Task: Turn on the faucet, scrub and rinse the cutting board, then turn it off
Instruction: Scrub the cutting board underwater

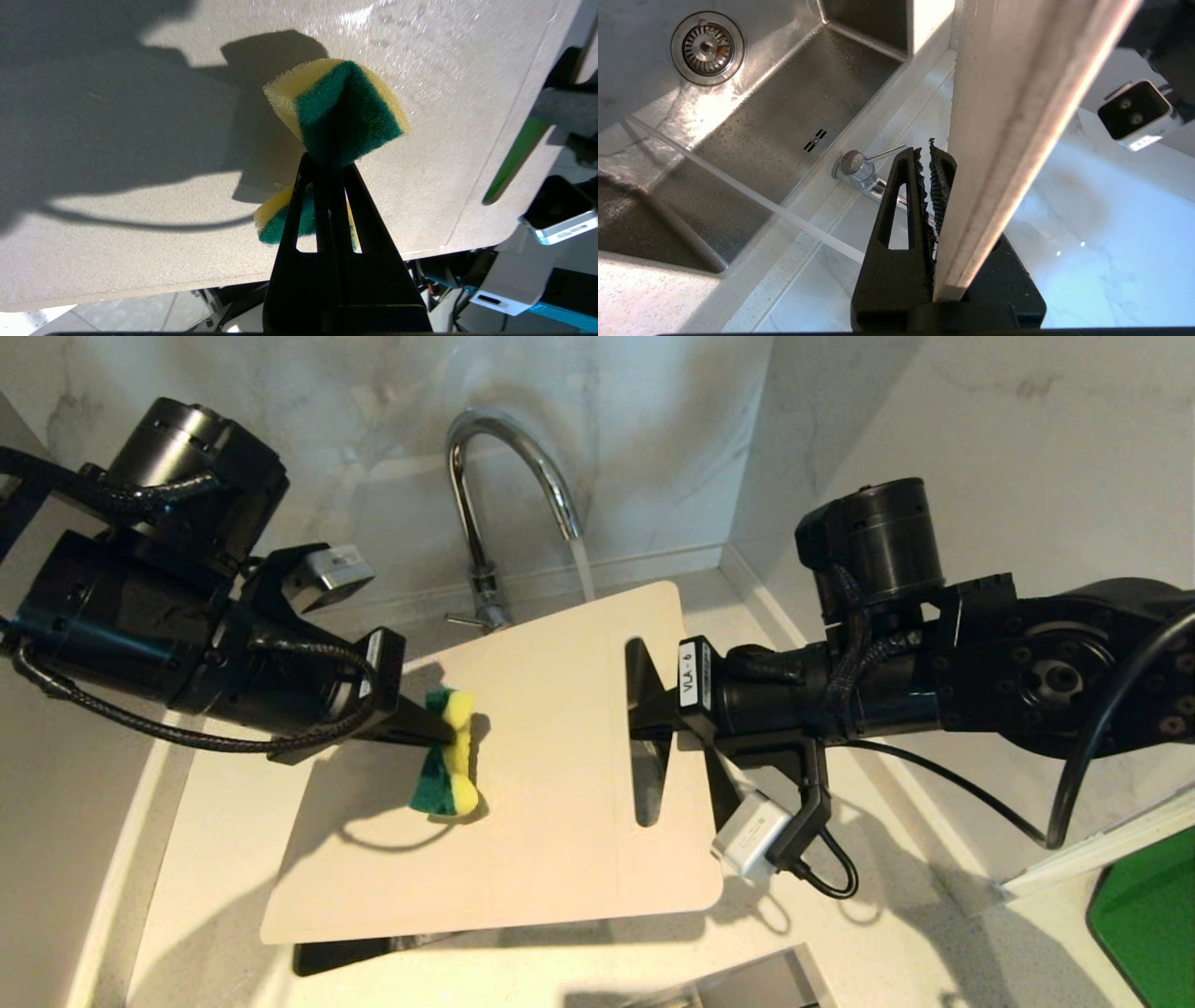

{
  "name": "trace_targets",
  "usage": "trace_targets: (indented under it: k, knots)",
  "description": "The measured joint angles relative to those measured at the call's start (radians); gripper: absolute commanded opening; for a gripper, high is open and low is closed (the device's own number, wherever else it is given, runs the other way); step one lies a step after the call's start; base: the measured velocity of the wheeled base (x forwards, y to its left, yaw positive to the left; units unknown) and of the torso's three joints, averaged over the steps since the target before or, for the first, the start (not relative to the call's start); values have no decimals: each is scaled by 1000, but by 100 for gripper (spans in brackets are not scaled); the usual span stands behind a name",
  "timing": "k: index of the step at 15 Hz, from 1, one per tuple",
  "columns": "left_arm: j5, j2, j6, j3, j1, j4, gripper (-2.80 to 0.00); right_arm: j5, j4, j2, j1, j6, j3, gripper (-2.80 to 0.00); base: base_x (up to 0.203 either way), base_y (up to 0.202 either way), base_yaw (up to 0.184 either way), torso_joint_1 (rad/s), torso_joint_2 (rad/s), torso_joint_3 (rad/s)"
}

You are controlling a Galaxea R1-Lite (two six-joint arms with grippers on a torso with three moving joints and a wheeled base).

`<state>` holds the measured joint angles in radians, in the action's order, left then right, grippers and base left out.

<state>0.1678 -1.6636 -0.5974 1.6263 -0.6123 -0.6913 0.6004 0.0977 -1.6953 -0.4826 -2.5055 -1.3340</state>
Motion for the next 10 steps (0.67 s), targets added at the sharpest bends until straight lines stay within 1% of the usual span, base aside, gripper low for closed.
trace_targets:
  k: [3,8,10]
  knots:
    - [-42,0,5,-26,-21,-19,-280,0,0,0,1,0,-1,-280,0,0,0,0,0,0]
    - [-54,-11,6,-56,-27,-36,-280,0,0,-2,3,1,-1,-280,0,0,0,0,0,0]
    - [-74,-16,8,-79,-27,-36,-280,0,-1,-1,3,3,-1,-280,0,0,0,0,0,0]
